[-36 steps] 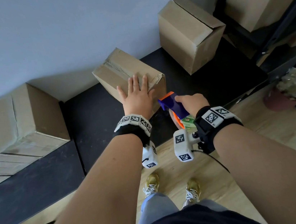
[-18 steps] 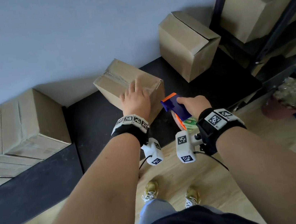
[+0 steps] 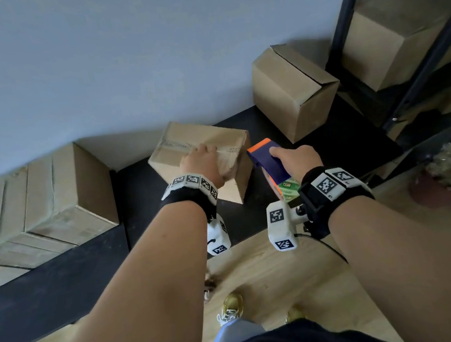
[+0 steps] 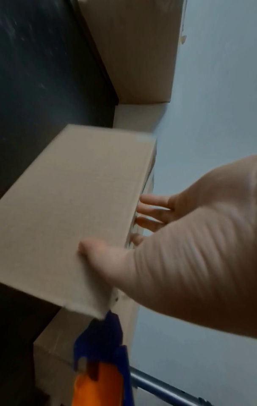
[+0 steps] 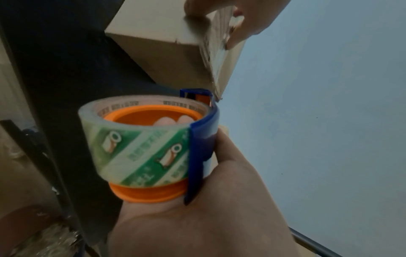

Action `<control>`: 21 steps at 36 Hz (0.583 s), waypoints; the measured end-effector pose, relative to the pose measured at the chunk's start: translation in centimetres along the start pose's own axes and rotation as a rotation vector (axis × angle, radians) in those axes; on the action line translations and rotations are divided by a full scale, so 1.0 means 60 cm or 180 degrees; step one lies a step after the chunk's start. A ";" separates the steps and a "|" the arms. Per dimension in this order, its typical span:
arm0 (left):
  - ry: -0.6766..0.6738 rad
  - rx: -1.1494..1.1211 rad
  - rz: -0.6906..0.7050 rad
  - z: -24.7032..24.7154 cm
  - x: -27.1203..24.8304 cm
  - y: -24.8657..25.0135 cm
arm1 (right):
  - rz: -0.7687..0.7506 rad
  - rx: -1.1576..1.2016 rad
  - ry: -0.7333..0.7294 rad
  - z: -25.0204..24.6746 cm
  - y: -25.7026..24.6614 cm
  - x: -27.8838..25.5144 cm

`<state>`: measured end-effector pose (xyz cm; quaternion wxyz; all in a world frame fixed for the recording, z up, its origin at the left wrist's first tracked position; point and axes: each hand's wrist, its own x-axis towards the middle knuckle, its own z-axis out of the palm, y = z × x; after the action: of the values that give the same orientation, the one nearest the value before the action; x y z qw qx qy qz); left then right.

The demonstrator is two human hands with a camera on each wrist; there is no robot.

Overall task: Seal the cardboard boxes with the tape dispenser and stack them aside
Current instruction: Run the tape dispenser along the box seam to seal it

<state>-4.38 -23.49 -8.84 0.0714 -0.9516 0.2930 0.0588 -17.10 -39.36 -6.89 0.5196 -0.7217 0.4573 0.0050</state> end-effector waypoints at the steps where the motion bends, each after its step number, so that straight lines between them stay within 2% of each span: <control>1: 0.0006 0.0060 -0.0083 -0.002 -0.002 0.003 | -0.0036 0.0013 0.0009 -0.002 -0.001 0.001; 6: 0.0121 0.0154 -0.0437 0.001 -0.007 0.019 | -0.0173 0.0078 0.0012 -0.012 -0.008 -0.001; 16: 0.0161 -0.0318 -0.0924 -0.001 -0.004 0.037 | -0.0531 0.0303 0.0008 -0.024 -0.020 0.002; 19: -0.0041 -0.0855 -0.1050 -0.018 0.004 0.022 | -0.0548 0.0358 -0.0106 -0.027 -0.025 0.001; 21: -0.0136 -0.1670 -0.1045 -0.026 0.020 0.005 | -0.0610 0.0350 -0.0167 -0.027 -0.029 0.001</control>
<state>-3.47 -24.64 -7.53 -0.1620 -0.9708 0.1086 0.1400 -16.70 -40.54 -4.86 0.5682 -0.7322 0.3720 -0.0509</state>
